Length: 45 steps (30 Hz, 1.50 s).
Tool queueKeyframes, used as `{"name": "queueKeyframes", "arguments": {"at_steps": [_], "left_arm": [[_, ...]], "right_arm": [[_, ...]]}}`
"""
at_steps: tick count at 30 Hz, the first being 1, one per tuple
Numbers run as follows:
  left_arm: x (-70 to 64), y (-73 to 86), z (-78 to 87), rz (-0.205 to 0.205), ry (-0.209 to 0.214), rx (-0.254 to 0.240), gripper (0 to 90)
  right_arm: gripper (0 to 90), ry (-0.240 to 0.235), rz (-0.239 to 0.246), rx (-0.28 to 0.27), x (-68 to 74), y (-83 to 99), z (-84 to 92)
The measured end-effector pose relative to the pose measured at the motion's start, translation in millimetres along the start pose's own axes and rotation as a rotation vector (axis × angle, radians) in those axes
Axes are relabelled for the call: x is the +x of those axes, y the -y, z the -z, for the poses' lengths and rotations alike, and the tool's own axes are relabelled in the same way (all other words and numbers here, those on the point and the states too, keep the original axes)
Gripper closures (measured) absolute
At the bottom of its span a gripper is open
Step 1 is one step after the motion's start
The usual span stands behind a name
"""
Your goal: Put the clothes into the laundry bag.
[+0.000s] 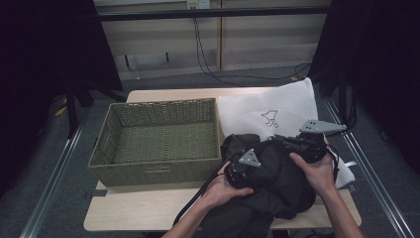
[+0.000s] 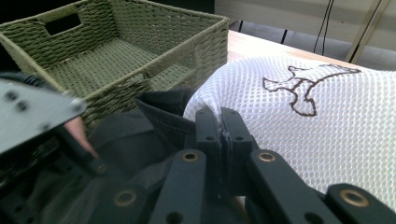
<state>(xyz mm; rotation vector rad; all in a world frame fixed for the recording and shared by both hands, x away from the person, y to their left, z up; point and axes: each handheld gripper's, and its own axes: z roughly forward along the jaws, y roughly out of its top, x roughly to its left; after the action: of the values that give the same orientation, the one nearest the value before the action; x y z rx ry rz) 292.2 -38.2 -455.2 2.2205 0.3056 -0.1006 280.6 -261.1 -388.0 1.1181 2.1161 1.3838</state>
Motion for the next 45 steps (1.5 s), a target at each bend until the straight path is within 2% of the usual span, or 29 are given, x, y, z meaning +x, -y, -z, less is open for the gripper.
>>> {"name": "queueKeyframes", "arguments": {"at_steps": [2,5,8,10,11,14,15,19,21,22,25,26,29,30,33,36,38,40,43,45], "left_arm": [[2.3,-0.8,0.9,0.036,-0.009,-0.027,73.3],[5.6,-3.2,4.1,0.056,-0.038,-0.036,73.3],[7.4,-5.9,7.2,0.078,-0.054,-0.069,73.4],[6.5,-8.3,10.6,0.073,-0.054,-0.082,73.3],[3.1,-11.0,14.3,0.076,-0.071,-0.105,73.2],[-5.6,-22.7,25.8,0.044,-0.065,-0.132,73.2],[-5.6,-25.0,28.2,0.042,-0.063,-0.141,73.2],[3.4,-27.9,33.2,0.099,-0.089,-0.199,73.2],[8.0,-26.7,28.1,0.117,-0.129,-0.186,73.3],[10.5,-25.7,24.7,0.121,-0.142,-0.193,73.3],[16.4,-23.5,12.4,0.168,-0.162,-0.196,73.3],[17.1,-23.9,6.0,0.180,-0.181,-0.187,73.3],[17.2,-25.8,-6.4,0.187,-0.207,-0.168,73.2],[17.1,-26.6,-9.3,0.191,-0.229,-0.161,73.2],[22.0,-26.6,-15.4,0.243,-0.245,-0.189,73.1],[23.5,-27.6,-13.5,0.271,-0.240,-0.214,72.8],[20.9,-28.4,-10.1,0.270,-0.239,-0.238,72.7],[21.6,-26.5,-10.7,0.268,-0.238,-0.240,72.1],[25.2,-18.5,-20.5,0.270,-0.251,-0.217,69.4],[24.6,-14.0,-25.0,0.240,-0.261,-0.202,65.5]], "right_arm": [[87.7,0.002,-0.006,0.002,1.4,3.6,1.7],[87.8,0.003,-0.014,0.015,3.6,7.6,3.7],[87.8,-0.001,-0.022,0.014,6.0,9.2,10.1],[87.8,-0.001,-0.024,0.002,7.6,7.7,14.7],[87.8,-0.003,-0.034,-0.014,9.0,6.0,17.2],[87.8,0.001,-0.010,-0.057,17.4,-4.2,26.5],[87.8,-0.006,-0.023,-0.074,19.8,-8.8,29.7],[87.9,0.002,-0.046,-0.085,23.5,-15.0,30.6],[87.9,0.007,-0.048,-0.071,24.8,-13.0,27.1],[87.9,0.005,-0.056,-0.064,24.6,-11.6,25.1],[88.0,0.004,-0.074,-0.055,23.3,-6.9,20.1],[88.0,0.007,-0.073,-0.053,23.2,-6.0,19.0],[88.1,-0.001,-0.077,-0.041,26.8,-4.5,15.1],[88.1,-0.008,-0.074,-0.036,29.1,-4.3,13.8],[88.1,-0.024,-0.055,-0.016,34.2,-1.6,8.5],[88.1,-0.037,-0.061,-0.011,34.7,2.4,6.5],[88.1,-0.041,-0.061,-0.018,33.4,3.9,8.3],[88.2,-0.050,-0.064,-0.025,29.8,6.9,10.1],[88.2,-0.038,-0.067,0.000,26.8,15.6,5.6],[88.2,-0.032,-0.072,0.022,22.5,23.0,1.8]]}}
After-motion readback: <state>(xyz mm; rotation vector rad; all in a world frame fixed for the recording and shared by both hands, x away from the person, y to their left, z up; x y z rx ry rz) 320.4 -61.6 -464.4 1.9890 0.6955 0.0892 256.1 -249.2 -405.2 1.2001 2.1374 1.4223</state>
